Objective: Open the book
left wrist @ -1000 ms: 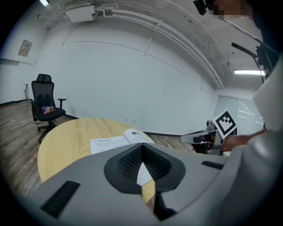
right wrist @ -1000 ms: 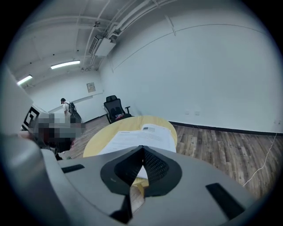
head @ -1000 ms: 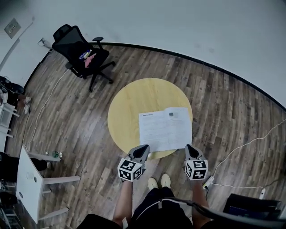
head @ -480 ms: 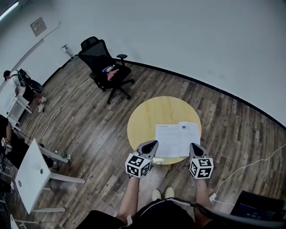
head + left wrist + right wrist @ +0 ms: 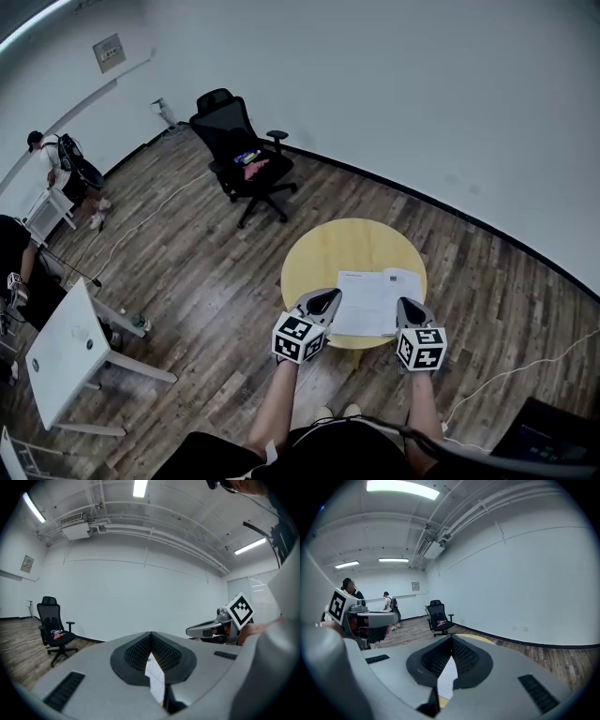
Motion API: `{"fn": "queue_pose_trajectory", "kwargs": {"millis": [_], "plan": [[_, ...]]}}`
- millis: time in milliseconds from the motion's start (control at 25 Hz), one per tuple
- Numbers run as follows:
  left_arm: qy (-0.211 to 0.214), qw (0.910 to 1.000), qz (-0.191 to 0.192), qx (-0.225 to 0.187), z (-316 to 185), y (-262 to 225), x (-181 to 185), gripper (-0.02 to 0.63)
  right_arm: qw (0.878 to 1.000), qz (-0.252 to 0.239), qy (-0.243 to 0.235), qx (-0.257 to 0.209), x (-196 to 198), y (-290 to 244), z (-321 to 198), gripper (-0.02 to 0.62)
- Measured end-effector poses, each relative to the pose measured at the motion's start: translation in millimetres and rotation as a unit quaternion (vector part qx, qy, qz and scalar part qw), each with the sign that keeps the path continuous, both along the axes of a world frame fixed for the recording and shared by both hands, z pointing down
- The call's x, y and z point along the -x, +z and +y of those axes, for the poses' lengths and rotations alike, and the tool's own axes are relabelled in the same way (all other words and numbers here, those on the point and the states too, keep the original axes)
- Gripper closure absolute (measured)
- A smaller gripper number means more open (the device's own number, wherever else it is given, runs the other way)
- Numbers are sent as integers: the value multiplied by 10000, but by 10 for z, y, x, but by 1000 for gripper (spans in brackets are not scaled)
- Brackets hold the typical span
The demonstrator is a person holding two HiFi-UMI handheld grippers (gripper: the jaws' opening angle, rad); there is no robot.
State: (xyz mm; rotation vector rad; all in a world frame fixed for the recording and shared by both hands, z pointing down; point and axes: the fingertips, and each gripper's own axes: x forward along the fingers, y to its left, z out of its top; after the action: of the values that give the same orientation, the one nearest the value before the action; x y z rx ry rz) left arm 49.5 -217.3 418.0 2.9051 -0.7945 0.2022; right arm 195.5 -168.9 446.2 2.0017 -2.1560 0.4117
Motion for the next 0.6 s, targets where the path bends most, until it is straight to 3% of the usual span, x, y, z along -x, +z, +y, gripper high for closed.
{"fn": "queue_pose_trajectory", "kwargs": {"millis": [600], "plan": [[-119, 9999, 72, -74, 69, -77, 54, 606, 9991, 54, -398, -110, 225, -131, -13, 591]]}}
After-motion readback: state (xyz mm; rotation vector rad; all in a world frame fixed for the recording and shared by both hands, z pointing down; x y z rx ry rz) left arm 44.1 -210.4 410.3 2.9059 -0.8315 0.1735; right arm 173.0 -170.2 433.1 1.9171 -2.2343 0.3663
